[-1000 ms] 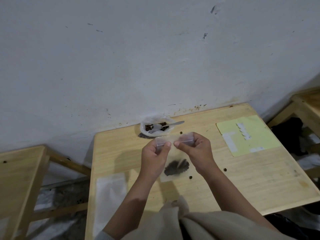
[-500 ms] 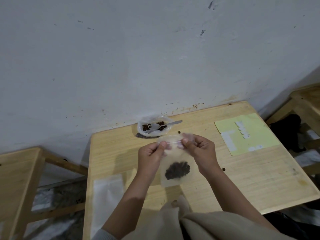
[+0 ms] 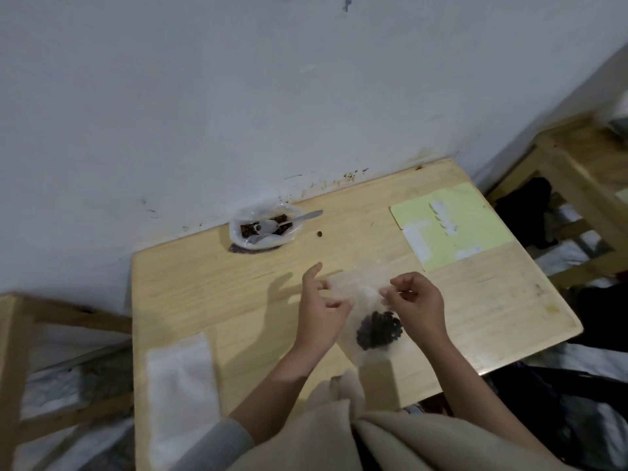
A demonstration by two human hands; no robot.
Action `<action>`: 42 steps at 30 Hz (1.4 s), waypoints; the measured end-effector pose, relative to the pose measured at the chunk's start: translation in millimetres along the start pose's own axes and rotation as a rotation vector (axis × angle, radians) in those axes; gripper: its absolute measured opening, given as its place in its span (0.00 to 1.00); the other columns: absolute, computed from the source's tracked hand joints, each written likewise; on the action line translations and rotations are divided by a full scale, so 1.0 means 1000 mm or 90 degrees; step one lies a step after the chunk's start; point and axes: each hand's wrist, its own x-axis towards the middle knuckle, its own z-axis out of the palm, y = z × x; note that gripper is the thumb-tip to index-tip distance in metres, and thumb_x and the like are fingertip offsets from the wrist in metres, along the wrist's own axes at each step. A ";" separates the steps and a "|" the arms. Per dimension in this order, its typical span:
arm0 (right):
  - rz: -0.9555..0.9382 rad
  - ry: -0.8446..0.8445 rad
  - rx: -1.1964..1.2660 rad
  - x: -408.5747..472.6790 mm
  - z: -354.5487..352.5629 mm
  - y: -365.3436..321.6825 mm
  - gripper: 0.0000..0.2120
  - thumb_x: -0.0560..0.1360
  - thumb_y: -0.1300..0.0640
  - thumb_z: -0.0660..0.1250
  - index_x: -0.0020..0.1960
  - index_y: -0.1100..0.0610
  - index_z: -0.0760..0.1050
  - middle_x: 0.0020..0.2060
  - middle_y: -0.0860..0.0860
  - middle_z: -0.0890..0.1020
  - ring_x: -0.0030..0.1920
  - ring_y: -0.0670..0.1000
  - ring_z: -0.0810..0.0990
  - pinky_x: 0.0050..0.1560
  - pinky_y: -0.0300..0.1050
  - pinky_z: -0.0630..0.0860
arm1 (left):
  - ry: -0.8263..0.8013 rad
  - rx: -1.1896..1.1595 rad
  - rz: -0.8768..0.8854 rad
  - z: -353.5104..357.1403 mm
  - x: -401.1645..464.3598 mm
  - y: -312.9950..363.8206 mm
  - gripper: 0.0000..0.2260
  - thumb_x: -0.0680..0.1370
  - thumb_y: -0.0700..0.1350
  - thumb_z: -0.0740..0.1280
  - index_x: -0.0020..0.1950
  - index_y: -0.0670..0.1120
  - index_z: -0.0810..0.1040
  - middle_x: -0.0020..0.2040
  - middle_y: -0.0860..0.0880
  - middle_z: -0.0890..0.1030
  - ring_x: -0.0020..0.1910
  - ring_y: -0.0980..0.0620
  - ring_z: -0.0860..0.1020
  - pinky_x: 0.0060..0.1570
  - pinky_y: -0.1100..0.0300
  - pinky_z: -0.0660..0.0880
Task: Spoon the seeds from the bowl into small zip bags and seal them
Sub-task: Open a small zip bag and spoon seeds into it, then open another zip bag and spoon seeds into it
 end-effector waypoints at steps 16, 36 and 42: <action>-0.116 -0.122 -0.382 0.035 -0.007 0.030 0.17 0.68 0.64 0.72 0.57 0.64 0.78 0.60 0.58 0.74 0.60 0.56 0.75 0.55 0.27 0.61 | -0.026 0.409 0.097 0.034 0.030 -0.028 0.18 0.73 0.49 0.71 0.62 0.49 0.75 0.65 0.46 0.66 0.66 0.46 0.67 0.54 0.52 0.75; -0.246 -0.325 -0.291 -0.097 0.165 0.001 0.10 0.71 0.62 0.70 0.53 0.60 0.80 0.49 0.54 0.81 0.42 0.45 0.77 0.42 0.20 0.66 | 0.343 0.371 -0.073 -0.192 -0.076 -0.091 0.21 0.73 0.46 0.71 0.65 0.43 0.74 0.67 0.43 0.70 0.66 0.42 0.69 0.63 0.53 0.66; -0.156 -0.408 -0.373 -0.140 0.226 0.001 0.09 0.72 0.56 0.69 0.36 0.48 0.70 0.35 0.48 0.72 0.39 0.53 0.72 0.42 0.42 0.69 | 0.175 0.431 -0.175 -0.235 -0.107 -0.124 0.30 0.74 0.54 0.70 0.72 0.47 0.66 0.72 0.46 0.62 0.69 0.44 0.63 0.68 0.53 0.62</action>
